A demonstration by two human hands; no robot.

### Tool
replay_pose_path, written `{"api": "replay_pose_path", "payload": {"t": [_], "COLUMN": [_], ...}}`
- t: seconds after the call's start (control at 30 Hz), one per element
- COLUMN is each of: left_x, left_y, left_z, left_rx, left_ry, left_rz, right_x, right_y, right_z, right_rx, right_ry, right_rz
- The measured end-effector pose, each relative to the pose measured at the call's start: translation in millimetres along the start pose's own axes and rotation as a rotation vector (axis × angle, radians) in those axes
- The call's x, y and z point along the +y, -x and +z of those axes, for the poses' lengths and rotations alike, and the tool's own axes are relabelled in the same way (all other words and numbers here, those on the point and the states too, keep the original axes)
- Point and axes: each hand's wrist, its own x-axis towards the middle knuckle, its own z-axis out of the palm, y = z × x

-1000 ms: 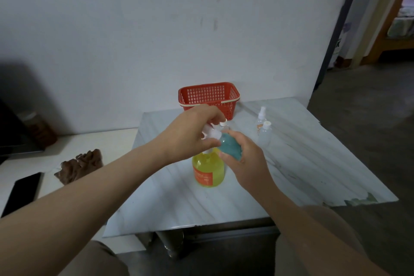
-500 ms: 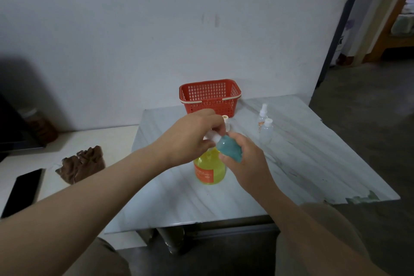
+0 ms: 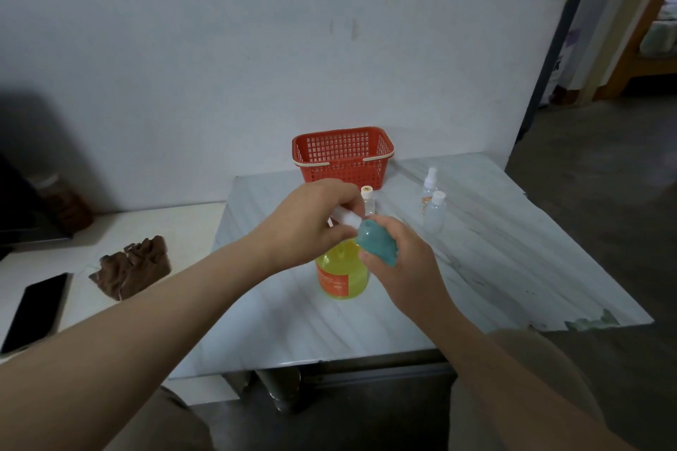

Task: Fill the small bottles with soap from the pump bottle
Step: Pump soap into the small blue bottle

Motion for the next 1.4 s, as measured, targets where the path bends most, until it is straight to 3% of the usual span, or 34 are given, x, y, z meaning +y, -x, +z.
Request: {"api": "replay_pose_path", "payload": {"t": [0.17, 0.33, 0.47, 0.67, 1.03, 1.23, 1.4], "left_x": [-8.7, -35.2, -70.9, -115.6, -136.0, -140.3, -143.0], "left_y": [1.7, 5.3, 13.8, 34.7, 29.3, 29.1, 28.7], "left_z": [-2.9, 0.9, 30.6, 76.1, 95.7, 89.7, 91.0], "left_rx": [0.057, 0.075, -0.038, -0.142, -0.205, -0.118, -0.138], "left_ry": [0.136, 0.024, -0.122, -0.143, -0.133, -0.045, -0.033], "left_rz": [-0.162, -0.275, -0.394, -0.533, -0.564, -0.613, -0.644], "right_x": [8.7, 9.0, 11.9, 17.9, 27.8, 26.8, 22.8], "right_y": [0.4, 2.9, 4.3, 1.5, -5.4, -5.3, -3.8], "right_z": [-0.4, -4.4, -6.0, -7.2, 1.1, 2.1, -1.0], "right_rx": [0.020, 0.055, 0.063, 0.038, 0.038, 0.031, 0.024], "right_ry": [0.022, -0.021, -0.041, -0.025, -0.050, -0.057, -0.071], "right_rz": [0.014, 0.078, 0.113, 0.134, 0.162, 0.161, 0.160]}}
